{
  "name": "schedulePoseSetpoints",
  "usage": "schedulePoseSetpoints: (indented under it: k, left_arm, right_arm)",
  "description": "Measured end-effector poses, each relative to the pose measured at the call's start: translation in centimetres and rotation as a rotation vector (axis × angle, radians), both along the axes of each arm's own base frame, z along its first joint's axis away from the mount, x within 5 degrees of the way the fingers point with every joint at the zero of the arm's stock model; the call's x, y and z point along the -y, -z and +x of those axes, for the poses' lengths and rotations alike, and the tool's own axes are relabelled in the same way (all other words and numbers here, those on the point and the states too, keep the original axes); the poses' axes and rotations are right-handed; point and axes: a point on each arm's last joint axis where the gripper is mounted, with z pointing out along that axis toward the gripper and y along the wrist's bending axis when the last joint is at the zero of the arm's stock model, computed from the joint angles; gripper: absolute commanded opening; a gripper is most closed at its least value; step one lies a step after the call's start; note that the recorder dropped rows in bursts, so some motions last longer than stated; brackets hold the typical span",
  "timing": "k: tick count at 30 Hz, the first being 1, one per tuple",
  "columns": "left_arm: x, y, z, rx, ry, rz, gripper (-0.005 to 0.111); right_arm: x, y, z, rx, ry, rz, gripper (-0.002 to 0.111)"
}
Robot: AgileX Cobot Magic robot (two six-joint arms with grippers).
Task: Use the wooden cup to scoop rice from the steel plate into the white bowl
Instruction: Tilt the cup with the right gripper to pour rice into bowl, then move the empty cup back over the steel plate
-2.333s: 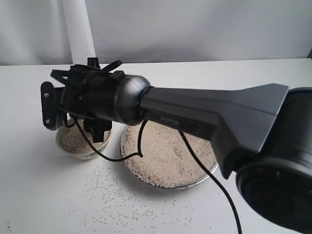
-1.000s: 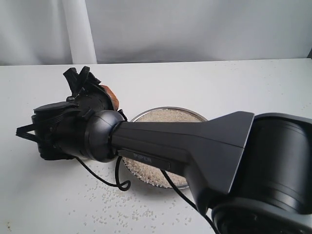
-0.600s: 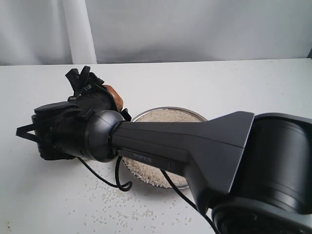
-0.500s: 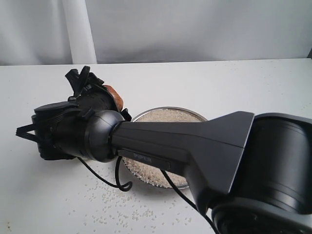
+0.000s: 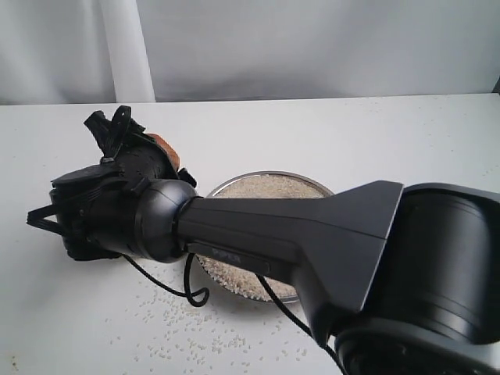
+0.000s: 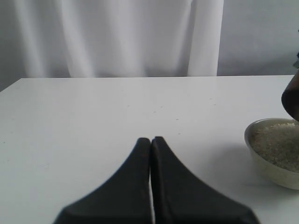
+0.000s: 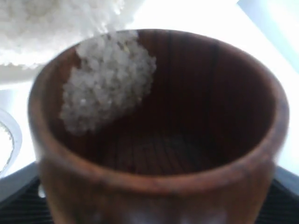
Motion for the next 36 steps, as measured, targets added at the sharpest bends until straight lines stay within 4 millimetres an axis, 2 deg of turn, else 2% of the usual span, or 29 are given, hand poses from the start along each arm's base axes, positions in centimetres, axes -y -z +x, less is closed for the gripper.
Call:
schedulePoseSetpoints:
  k: [7,15,29,36]
  left_arm:
    - [0.0,0.0,0.0,0.000,0.000,0.000,0.000]
    - [0.0,0.0,0.0,0.000,0.000,0.000,0.000]
    - [0.0,0.0,0.0,0.000,0.000,0.000,0.000]
    - [0.0,0.0,0.0,0.000,0.000,0.000,0.000]
  right_arm:
    - [-1.1,1.5,0.5,0.035,-0.050,0.004,0.000]
    - [-2.1,0.1,0.8,0.067,-0.078,0.079,0.000]
    - [-1.2,0.1,1.8,0.065,-0.045,0.051,0.000]
    - [-0.4,0.6,1.7,0.102,-0.072,-0.038,0.000]
